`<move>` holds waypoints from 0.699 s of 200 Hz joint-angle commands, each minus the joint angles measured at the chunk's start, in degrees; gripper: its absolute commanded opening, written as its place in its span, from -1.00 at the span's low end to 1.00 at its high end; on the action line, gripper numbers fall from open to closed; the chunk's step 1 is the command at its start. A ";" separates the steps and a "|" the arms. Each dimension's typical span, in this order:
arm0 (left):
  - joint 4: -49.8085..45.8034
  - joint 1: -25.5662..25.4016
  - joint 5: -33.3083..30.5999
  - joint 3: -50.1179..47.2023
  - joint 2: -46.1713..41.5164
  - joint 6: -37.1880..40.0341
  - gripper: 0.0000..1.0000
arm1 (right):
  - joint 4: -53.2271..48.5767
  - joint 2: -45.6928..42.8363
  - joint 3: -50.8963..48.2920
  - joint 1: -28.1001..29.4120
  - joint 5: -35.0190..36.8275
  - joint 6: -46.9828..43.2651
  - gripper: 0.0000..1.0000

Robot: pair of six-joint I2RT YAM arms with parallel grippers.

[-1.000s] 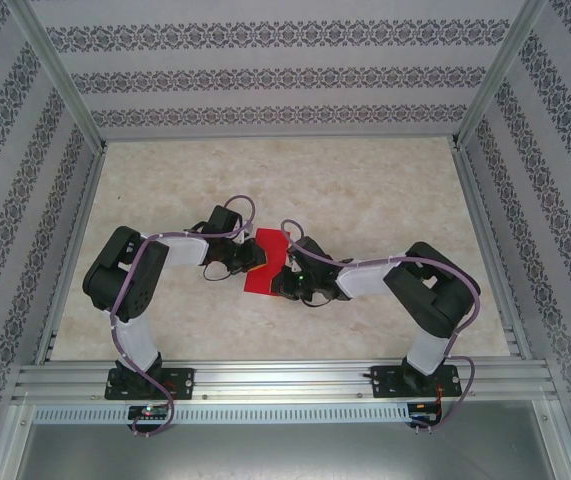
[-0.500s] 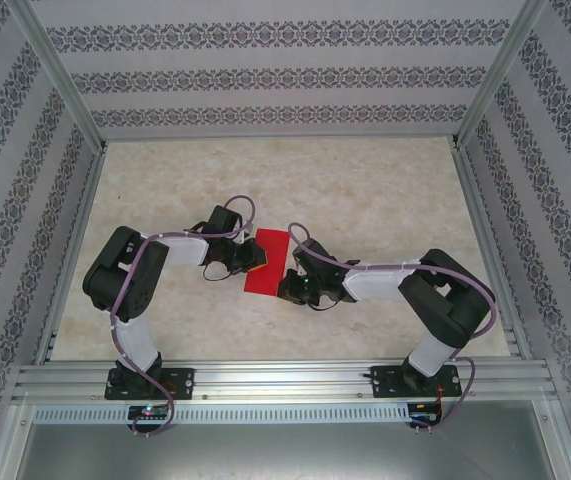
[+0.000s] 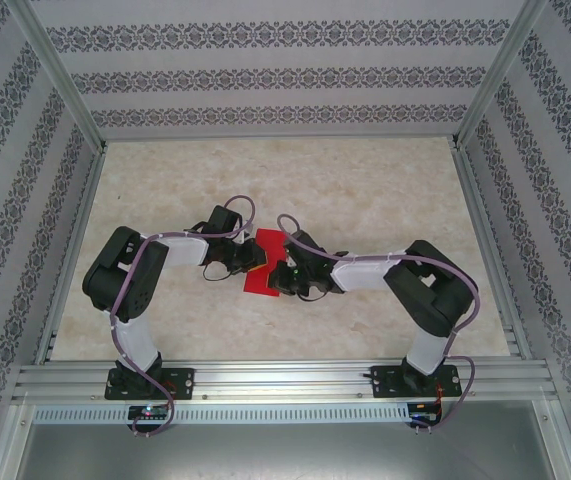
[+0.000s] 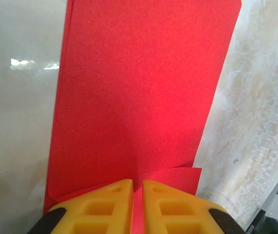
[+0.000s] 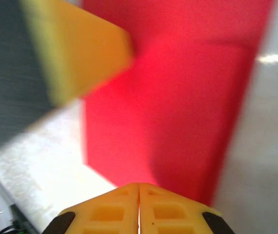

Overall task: Fold a paper plane with a square sheet of paper (pick it up from the middle)
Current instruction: Fold the triangle a second time at the center of the table.

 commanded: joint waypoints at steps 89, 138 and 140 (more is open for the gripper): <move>-10.48 -1.27 4.00 1.62 -8.25 2.36 -0.61 | 6.02 2.57 -5.71 1.81 1.90 4.01 -0.93; -5.01 -3.85 3.03 -2.46 -7.12 -1.80 -0.73 | 6.46 2.81 -5.35 1.99 1.97 4.17 -0.94; -4.75 -3.84 3.00 -2.62 -6.95 -1.94 -0.73 | 6.46 2.83 -5.35 1.95 1.96 4.19 -0.94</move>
